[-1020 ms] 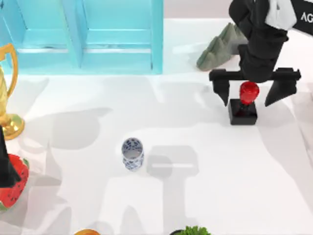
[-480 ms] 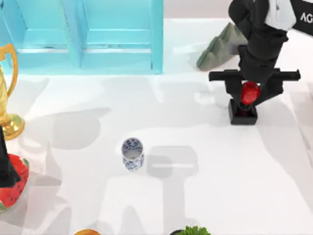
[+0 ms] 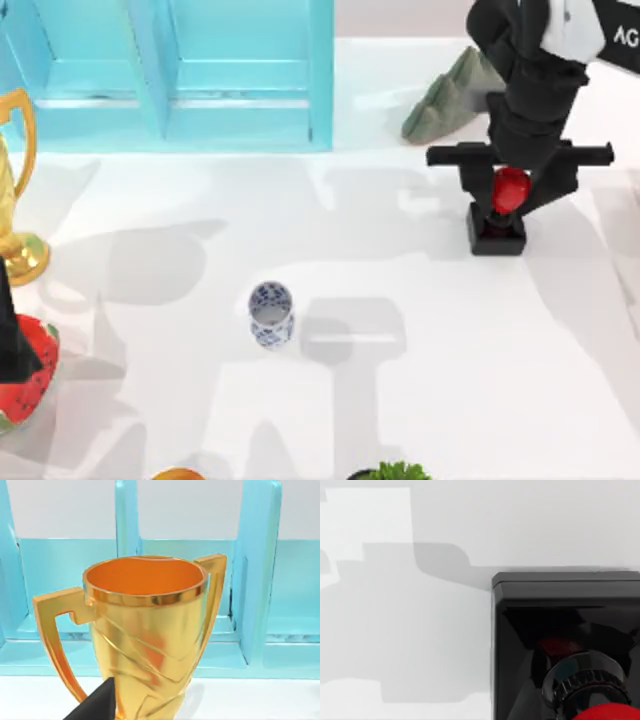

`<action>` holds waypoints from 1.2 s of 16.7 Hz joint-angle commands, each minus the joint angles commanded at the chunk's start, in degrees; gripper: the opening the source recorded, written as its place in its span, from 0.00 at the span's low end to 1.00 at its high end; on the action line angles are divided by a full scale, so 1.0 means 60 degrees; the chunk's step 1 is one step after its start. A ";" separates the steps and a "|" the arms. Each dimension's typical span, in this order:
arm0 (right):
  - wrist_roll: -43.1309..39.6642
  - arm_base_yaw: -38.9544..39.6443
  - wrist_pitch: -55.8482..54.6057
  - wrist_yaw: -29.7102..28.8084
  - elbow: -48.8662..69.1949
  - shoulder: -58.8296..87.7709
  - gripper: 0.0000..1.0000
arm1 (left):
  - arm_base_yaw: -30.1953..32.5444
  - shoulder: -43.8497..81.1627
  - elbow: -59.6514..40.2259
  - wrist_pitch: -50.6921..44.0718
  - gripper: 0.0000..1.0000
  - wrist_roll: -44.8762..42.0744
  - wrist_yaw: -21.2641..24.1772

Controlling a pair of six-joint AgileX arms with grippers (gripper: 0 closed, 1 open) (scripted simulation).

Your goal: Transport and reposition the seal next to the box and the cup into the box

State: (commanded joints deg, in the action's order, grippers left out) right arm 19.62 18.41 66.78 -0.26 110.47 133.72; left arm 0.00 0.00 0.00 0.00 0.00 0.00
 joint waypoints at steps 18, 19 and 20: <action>-0.2079 -0.2058 0.2968 -0.0002 0.1742 -0.1203 0.00 | 0.0000 0.0000 0.0000 0.0000 1.00 0.0000 0.0000; -0.2058 -0.2012 0.2924 -0.0002 0.1539 -0.1383 0.00 | 0.0000 0.0000 0.0000 0.0000 1.00 0.0000 0.0000; -0.2016 -0.1958 0.2866 -0.0003 0.1241 -0.1650 0.00 | 0.0000 0.0000 0.0000 0.0000 1.00 0.0000 0.0000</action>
State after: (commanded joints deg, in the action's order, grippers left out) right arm 7.52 6.66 83.97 -0.28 117.91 123.82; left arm 0.00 0.00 0.00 0.00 0.00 0.00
